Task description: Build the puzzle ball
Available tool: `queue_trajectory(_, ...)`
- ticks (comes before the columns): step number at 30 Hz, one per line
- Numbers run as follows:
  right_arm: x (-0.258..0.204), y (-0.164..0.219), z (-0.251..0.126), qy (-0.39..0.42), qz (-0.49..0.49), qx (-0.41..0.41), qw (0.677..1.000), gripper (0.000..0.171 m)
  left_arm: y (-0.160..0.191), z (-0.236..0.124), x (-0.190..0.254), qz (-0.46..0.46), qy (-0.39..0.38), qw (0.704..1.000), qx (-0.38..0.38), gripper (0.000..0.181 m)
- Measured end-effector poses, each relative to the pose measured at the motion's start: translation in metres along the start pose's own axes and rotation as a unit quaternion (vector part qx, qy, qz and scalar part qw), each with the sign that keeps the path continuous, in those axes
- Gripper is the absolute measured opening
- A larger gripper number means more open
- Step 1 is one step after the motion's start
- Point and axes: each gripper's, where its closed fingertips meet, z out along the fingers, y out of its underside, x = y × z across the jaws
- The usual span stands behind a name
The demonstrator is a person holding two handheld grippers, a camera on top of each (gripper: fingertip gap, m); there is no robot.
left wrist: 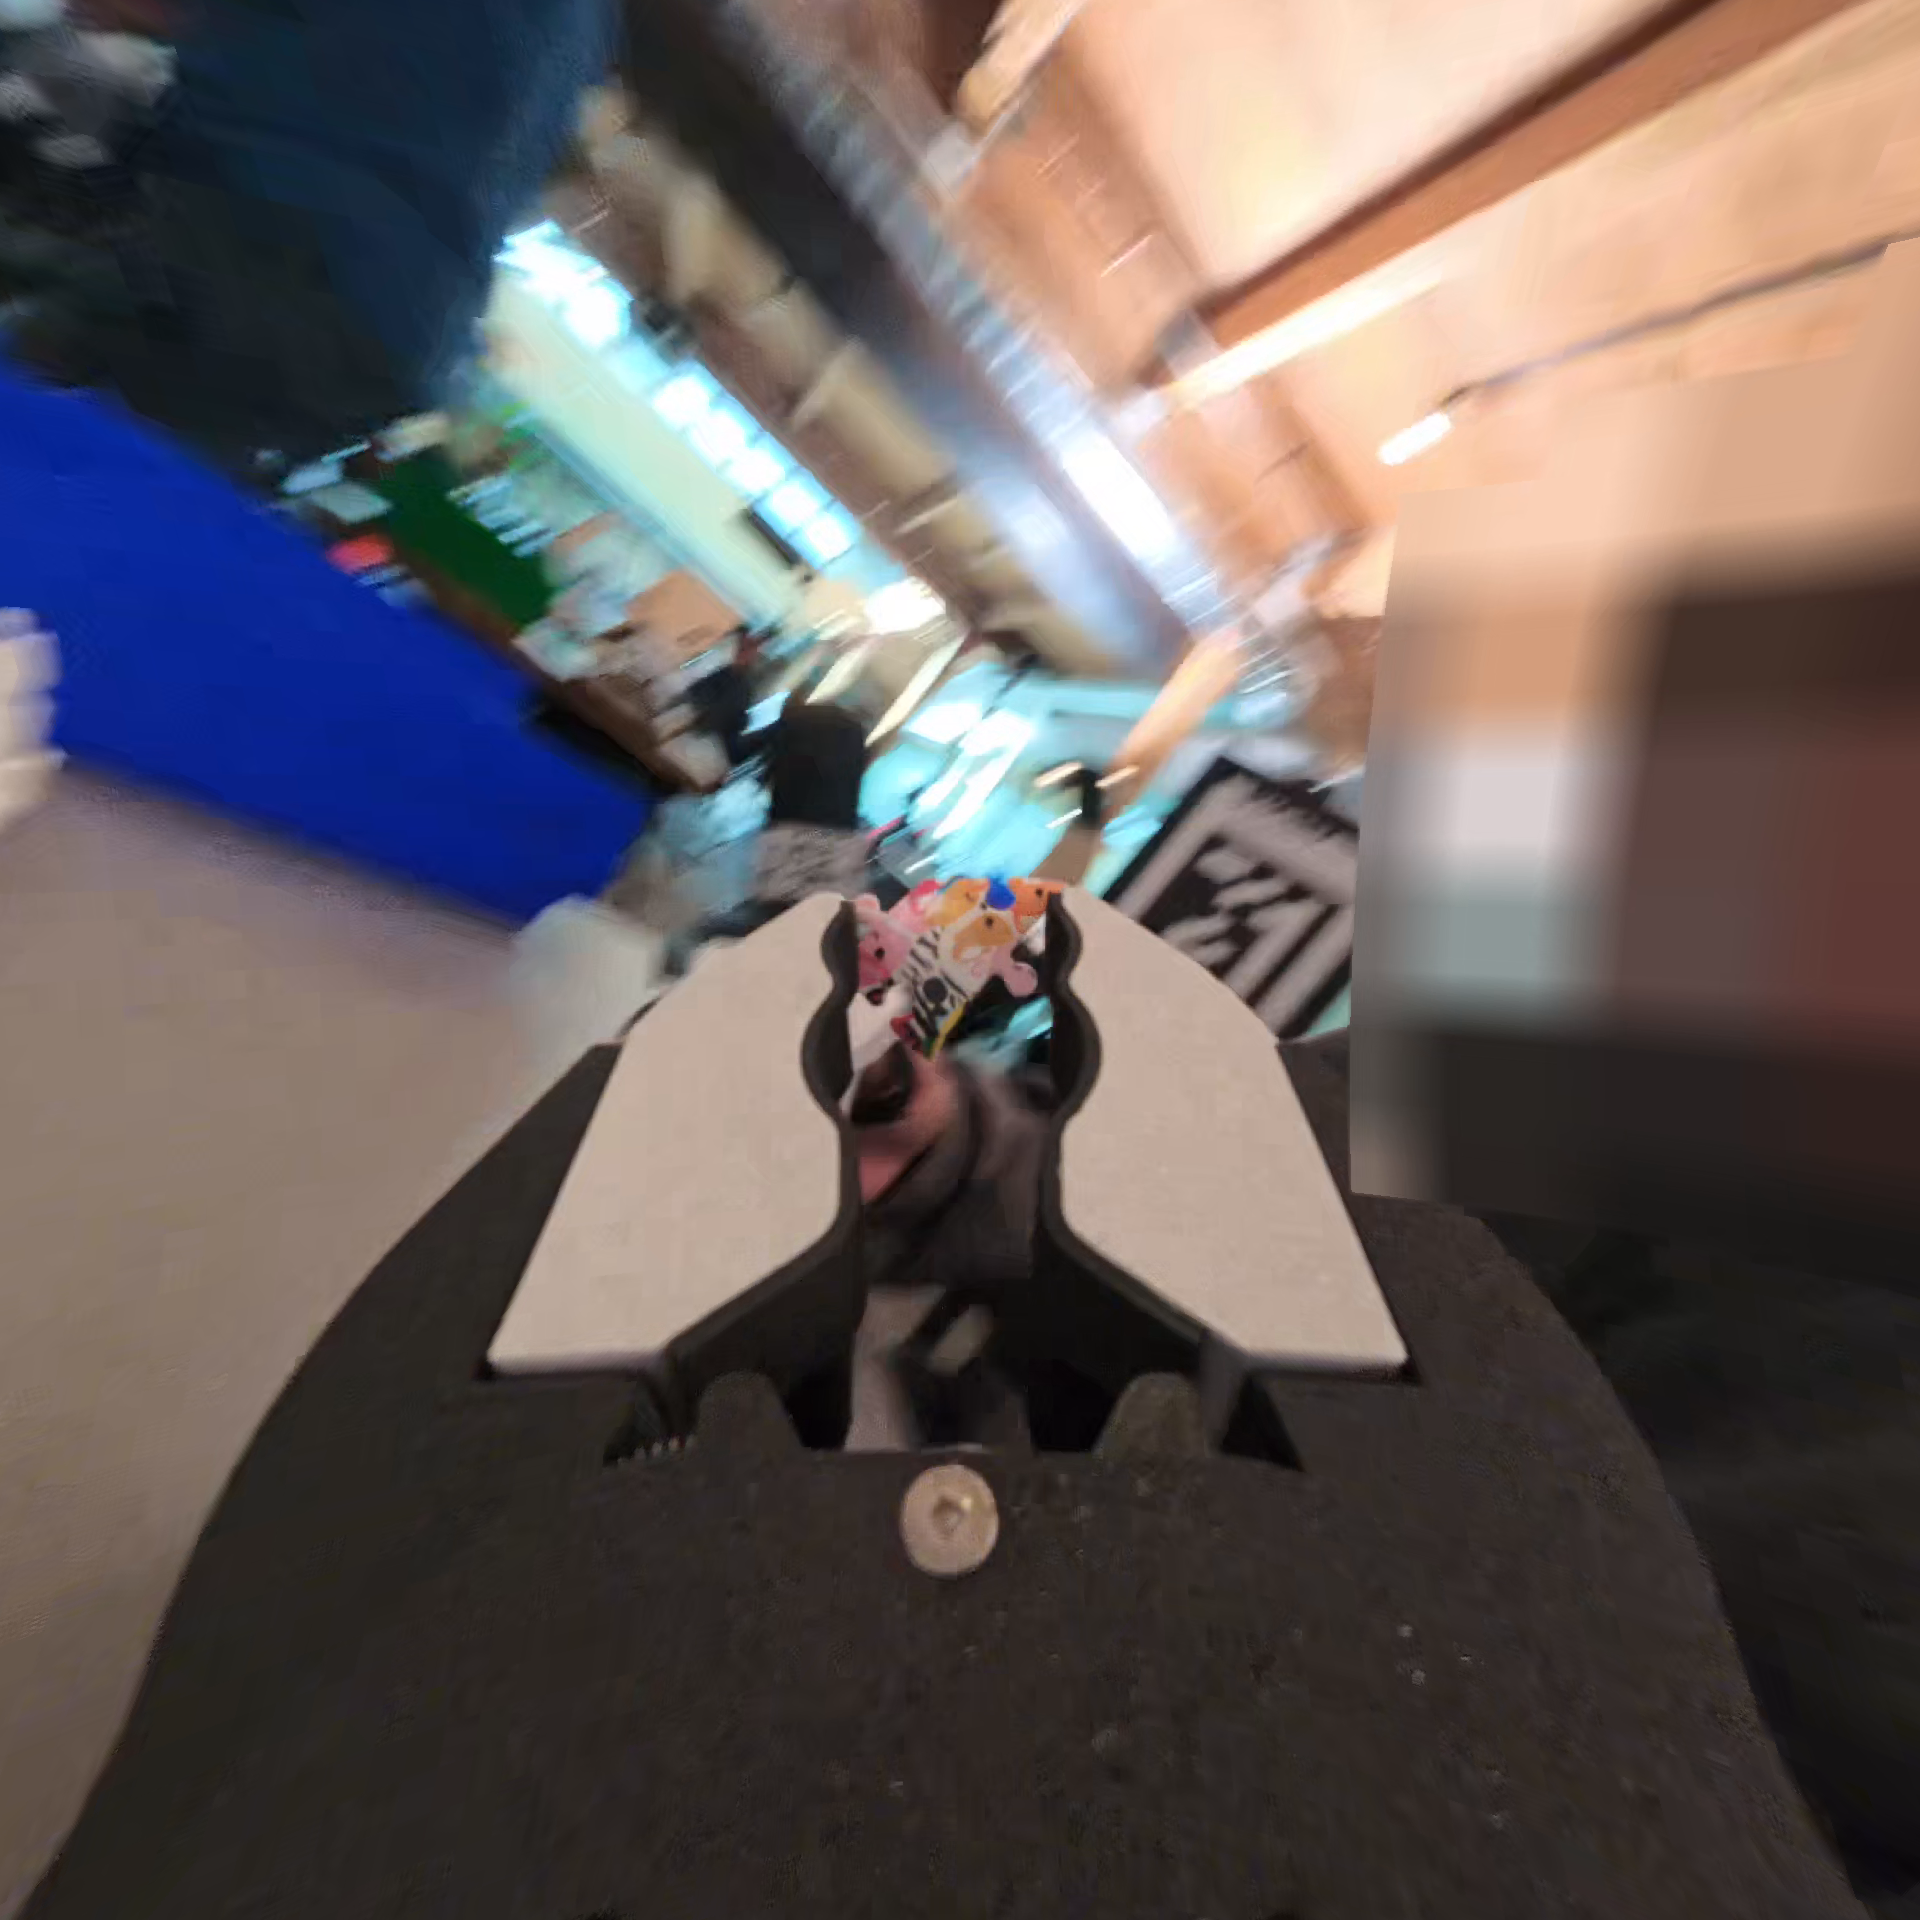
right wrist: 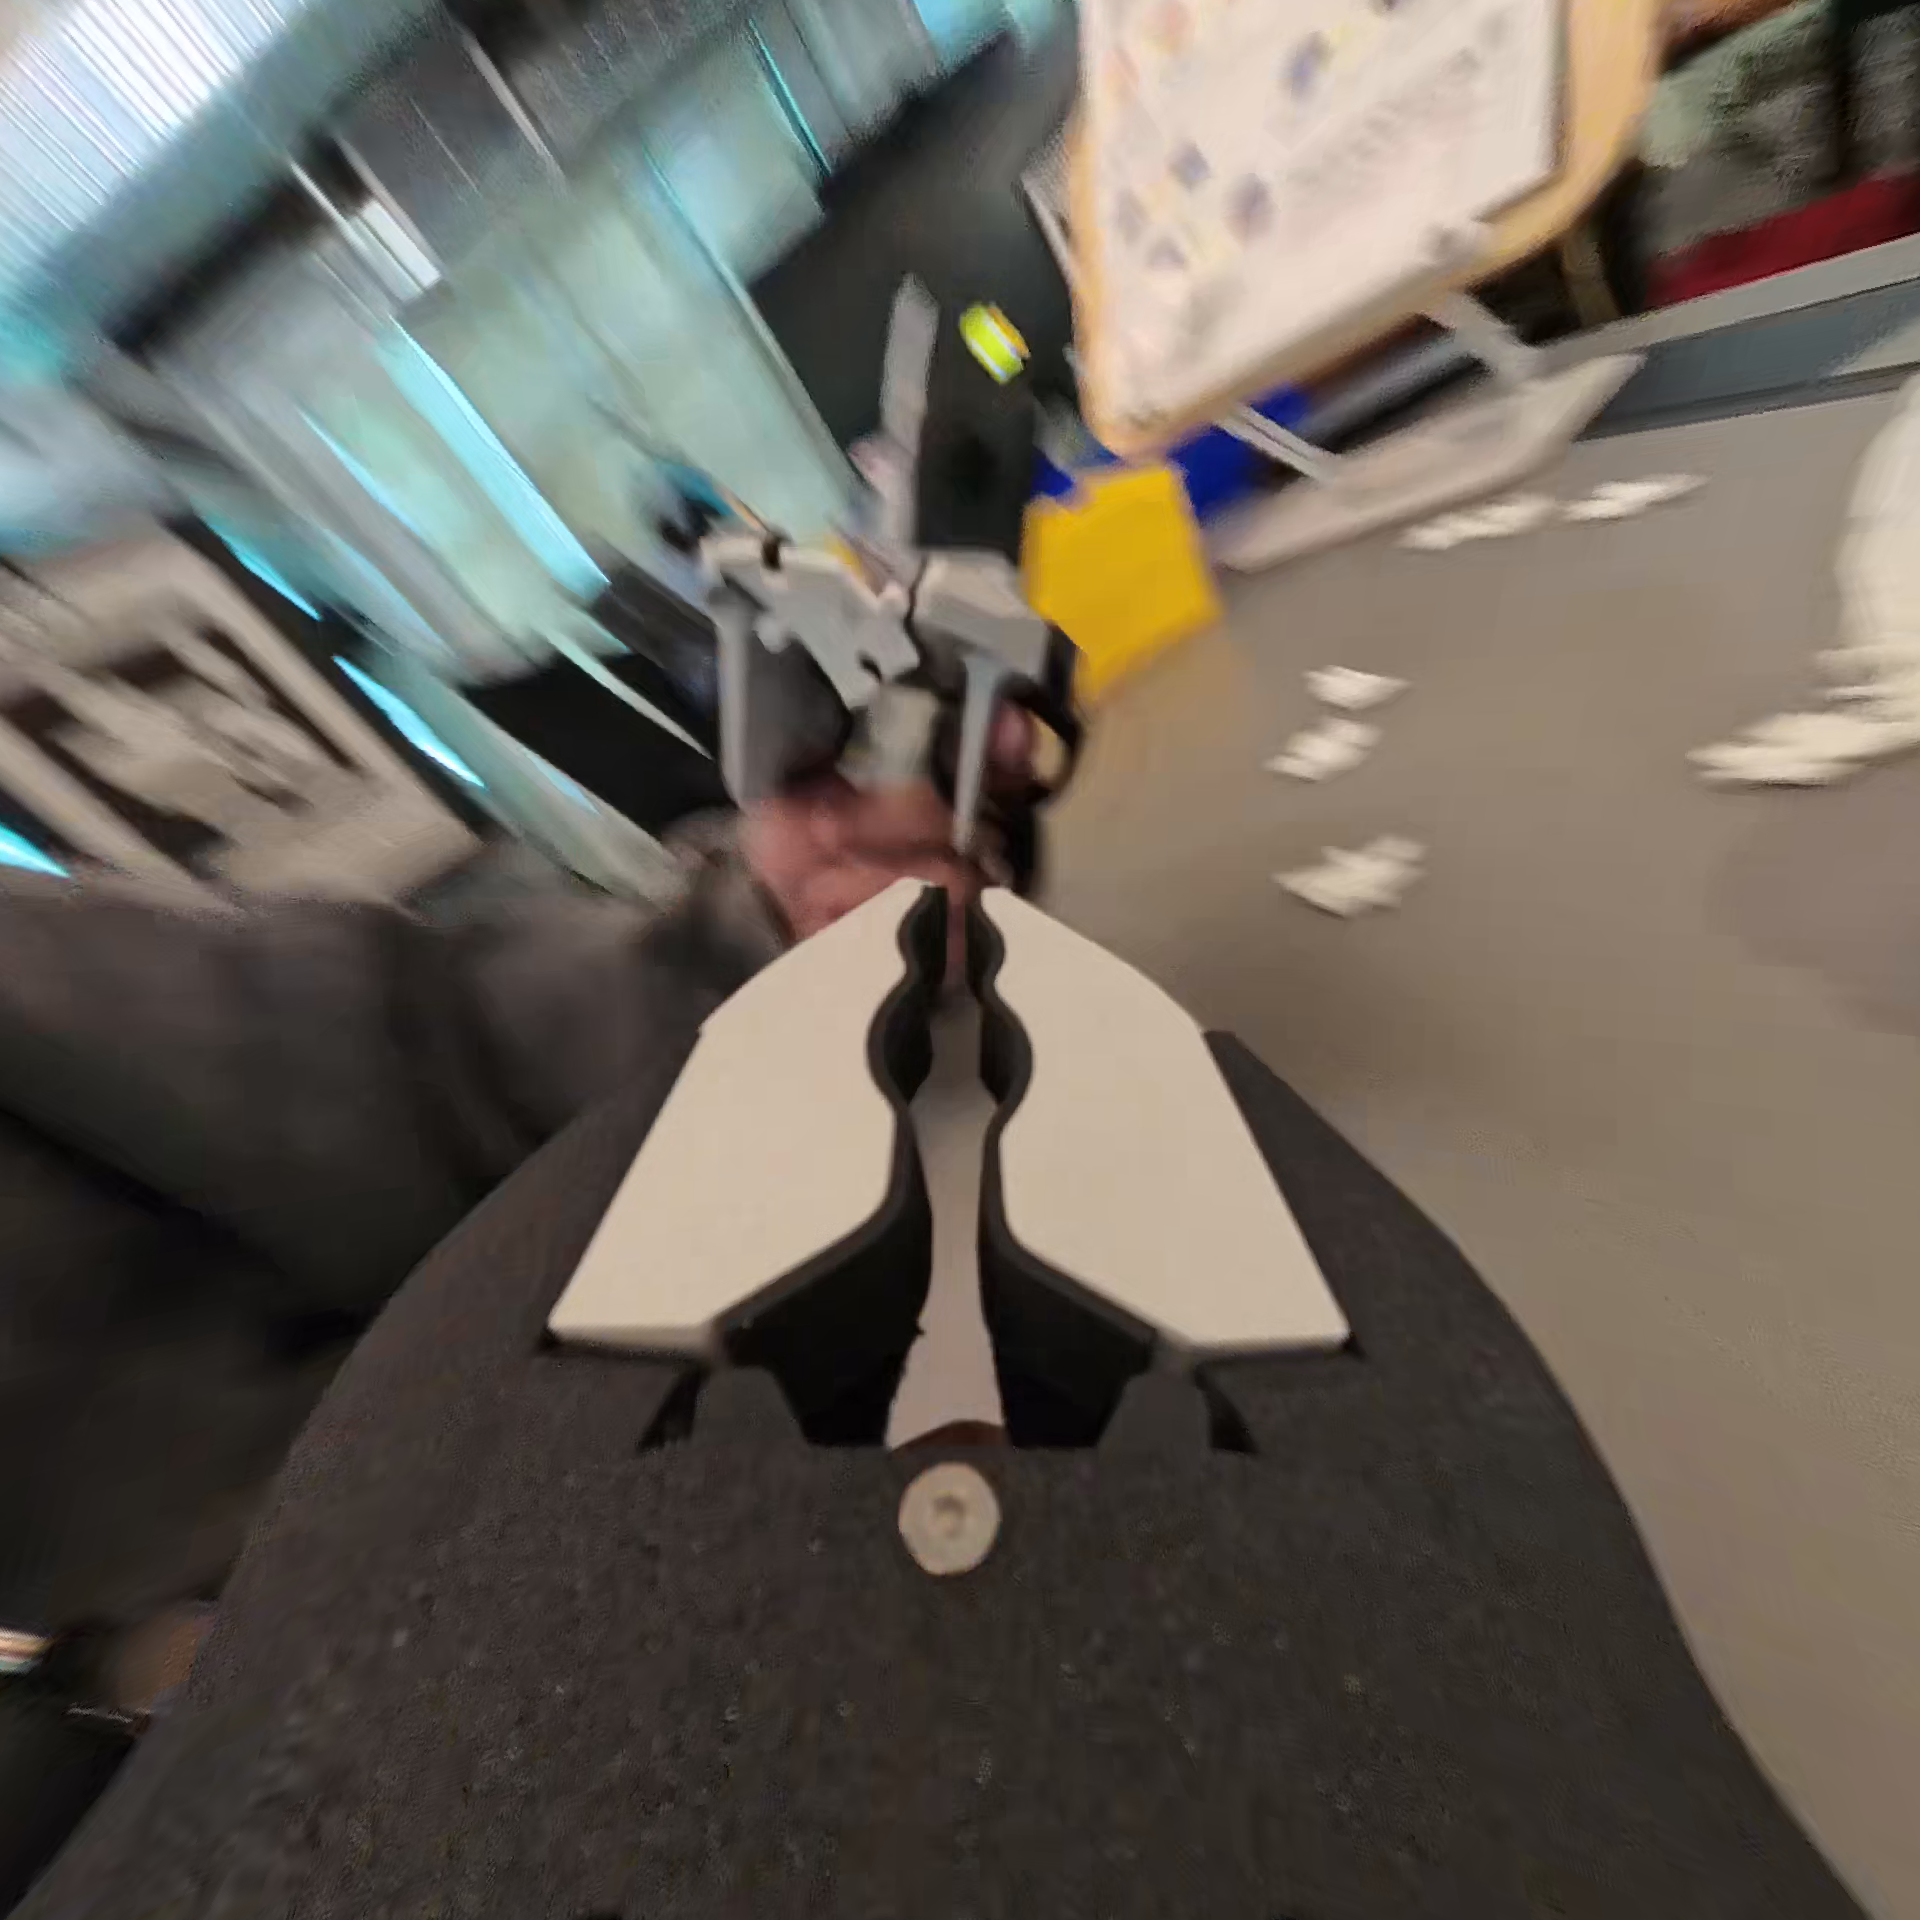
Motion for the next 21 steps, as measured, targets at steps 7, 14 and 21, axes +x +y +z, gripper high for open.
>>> queue_trajectory(7,-0.044,-0.037,0.013,-0.229,0.249,0.182,0.923,0.014,-0.006,0.01,0.036,-0.012,0.122,0.989,0.084,0.0)
queue_trajectory(14,-0.016,-0.034,0.004,-0.146,0.228,0.203,0.941,0.016,-0.027,-0.004,-0.012,0.001,0.007,0.992,0.123,0.0)
queue_trajectory(21,0.0,-0.04,-0.018,-0.027,0.094,0.172,0.98,0.012,-0.003,-0.002,-0.027,0.049,-0.068,0.996,-0.001,0.01)
